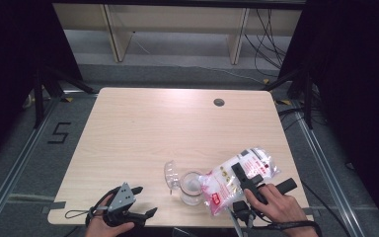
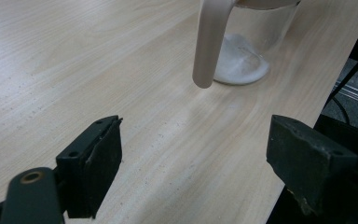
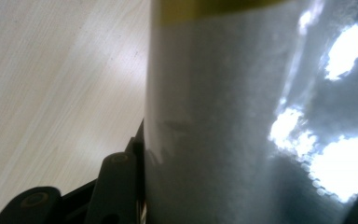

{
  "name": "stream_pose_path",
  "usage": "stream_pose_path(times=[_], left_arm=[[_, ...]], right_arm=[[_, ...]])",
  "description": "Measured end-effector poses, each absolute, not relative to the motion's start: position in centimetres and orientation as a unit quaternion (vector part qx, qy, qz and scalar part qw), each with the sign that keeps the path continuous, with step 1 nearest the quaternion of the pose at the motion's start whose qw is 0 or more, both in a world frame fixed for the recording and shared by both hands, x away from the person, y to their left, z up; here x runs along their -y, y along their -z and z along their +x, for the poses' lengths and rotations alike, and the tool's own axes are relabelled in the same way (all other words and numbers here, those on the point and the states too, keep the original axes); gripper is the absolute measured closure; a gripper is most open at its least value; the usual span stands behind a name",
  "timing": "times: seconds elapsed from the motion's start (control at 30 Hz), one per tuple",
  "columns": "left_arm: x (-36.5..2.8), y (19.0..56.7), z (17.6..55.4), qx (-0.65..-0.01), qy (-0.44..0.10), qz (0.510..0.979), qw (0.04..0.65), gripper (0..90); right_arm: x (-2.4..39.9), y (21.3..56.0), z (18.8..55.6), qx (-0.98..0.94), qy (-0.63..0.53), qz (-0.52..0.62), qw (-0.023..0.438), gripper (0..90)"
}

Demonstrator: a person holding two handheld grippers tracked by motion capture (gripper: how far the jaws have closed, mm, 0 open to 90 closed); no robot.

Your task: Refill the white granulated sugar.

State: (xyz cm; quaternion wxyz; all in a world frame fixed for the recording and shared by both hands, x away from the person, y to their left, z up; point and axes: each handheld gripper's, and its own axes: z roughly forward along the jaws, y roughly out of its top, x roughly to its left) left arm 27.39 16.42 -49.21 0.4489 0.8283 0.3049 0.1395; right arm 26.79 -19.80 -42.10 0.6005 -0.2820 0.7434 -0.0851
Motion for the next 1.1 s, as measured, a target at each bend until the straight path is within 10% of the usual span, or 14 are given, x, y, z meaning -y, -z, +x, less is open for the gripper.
stream_pose_path(times=[0.53, 0.57, 0.8, 1.03, 1.07, 1.1], left_arm=[[-16.4, 49.2, 27.4, -0.305, -0.143, 0.827, 0.45, 17.9], [-16.4, 49.2, 27.4, -0.305, -0.142, 0.827, 0.45, 17.9], [-16.4, 49.2, 27.4, -0.305, -0.141, 0.827, 0.45, 18.0], [-16.4, 49.2, 27.4, -0.306, -0.143, 0.827, 0.45, 17.9], [-16.4, 49.2, 27.4, -0.306, -0.142, 0.827, 0.45, 17.9], [-16.4, 49.2, 27.4, -0.305, -0.143, 0.827, 0.45, 17.9]], right_arm=[[19.7, 42.1, 26.7, -0.746, 0.087, -0.28, 0.598, 57.8], [18.4, 41.1, 27.6, -0.708, 0.106, -0.408, 0.566, 57.8], [20.0, 42.6, 26.3, -0.757, 0.075, -0.233, 0.606, 57.9], [20.0, 42.6, 26.3, -0.757, 0.076, -0.233, 0.606, 58.0], [18.3, 41.1, 27.6, -0.709, 0.109, -0.408, 0.564, 58.0], [19.5, 41.9, 26.7, -0.742, 0.096, -0.294, 0.595, 58.1]])
